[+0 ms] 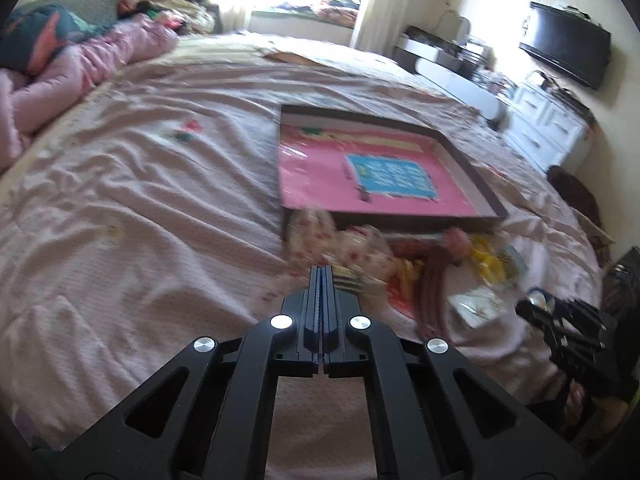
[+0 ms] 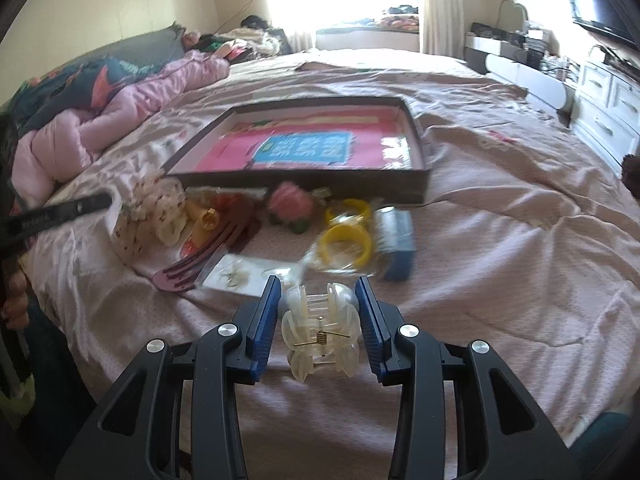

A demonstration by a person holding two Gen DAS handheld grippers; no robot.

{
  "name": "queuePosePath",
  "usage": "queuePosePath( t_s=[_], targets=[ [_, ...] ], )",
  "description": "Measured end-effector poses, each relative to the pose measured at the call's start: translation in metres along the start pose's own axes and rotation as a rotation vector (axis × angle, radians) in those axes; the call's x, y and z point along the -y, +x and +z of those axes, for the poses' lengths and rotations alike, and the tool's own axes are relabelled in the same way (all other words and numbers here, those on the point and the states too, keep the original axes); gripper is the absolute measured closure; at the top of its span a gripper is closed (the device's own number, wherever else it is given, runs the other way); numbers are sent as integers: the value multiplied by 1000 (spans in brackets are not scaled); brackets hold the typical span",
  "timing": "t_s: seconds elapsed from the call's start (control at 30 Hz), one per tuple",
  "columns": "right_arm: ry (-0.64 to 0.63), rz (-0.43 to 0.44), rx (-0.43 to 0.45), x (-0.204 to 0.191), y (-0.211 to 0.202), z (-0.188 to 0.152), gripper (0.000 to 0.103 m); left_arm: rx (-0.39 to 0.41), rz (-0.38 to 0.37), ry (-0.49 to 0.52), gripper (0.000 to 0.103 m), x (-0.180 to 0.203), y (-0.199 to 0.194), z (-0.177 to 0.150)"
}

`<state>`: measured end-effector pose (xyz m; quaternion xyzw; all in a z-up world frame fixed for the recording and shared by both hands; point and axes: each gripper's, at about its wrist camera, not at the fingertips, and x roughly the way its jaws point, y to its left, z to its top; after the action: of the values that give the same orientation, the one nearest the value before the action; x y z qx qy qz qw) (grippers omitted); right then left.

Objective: Organize jewelry
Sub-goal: 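Grasp the small white claw clip with the right tool while the left tool grasps the dotted bow clip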

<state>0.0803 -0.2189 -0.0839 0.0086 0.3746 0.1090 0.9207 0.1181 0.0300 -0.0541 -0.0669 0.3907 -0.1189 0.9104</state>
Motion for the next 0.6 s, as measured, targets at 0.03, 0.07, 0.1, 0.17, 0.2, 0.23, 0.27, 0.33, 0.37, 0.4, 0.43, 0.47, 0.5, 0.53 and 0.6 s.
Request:
queuePosePath(
  t_s=[0.03, 0.07, 0.1, 0.17, 0.2, 0.23, 0.27, 0.33, 0.37, 0.4, 0.43, 0.47, 0.5, 0.53, 0.6],
  targets=[
    [7, -4, 9, 3, -3, 1, 66, -8, 6, 6, 67, 3, 3, -1],
    [13, -6, 16, 7, -6, 2, 66, -16, 25, 18, 43, 5, 5, -2],
    [21, -7, 25, 10, -9, 4, 66, -23, 37, 42, 20, 9, 9, -3],
    [32, -7, 37, 14, -13, 6, 66, -24, 40, 63, 20, 14, 13, -3],
    [37, -6, 45, 17, -15, 7, 66, -27, 48, 71, 20, 15, 15, -3],
    [41, -6, 50, 18, -16, 8, 66, -34, 65, 86, 20, 17, 19, -3],
    [45, -2, 54, 19, -17, 9, 66, -42, 80, 95, 20, 18, 24, -2],
    [46, 3, 61, 19, -18, 11, 66, -62, 86, 99, 21, 18, 33, -2],
    [44, 4, 65, 19, -19, 12, 66, -67, 92, 101, 21, 18, 35, -3],
    [43, 8, 70, 19, -20, 13, 66, -75, 100, 106, 26, 17, 39, -3],
    [42, 9, 72, 18, -20, 15, 66, -81, 109, 111, 45, 16, 42, -3],
    [41, 11, 75, 17, -21, 16, 66, -85, 113, 113, 55, 15, 43, -2],
    [40, 14, 79, 17, -21, 19, 66, -82, 112, 108, 66, 14, 43, -1],
    [36, 17, 83, 16, -22, 21, 66, -80, 116, 109, 69, 14, 41, 0],
    [30, 22, 96, 15, -23, 26, 66, -69, 118, 111, 72, 14, 35, 1]
  ],
)
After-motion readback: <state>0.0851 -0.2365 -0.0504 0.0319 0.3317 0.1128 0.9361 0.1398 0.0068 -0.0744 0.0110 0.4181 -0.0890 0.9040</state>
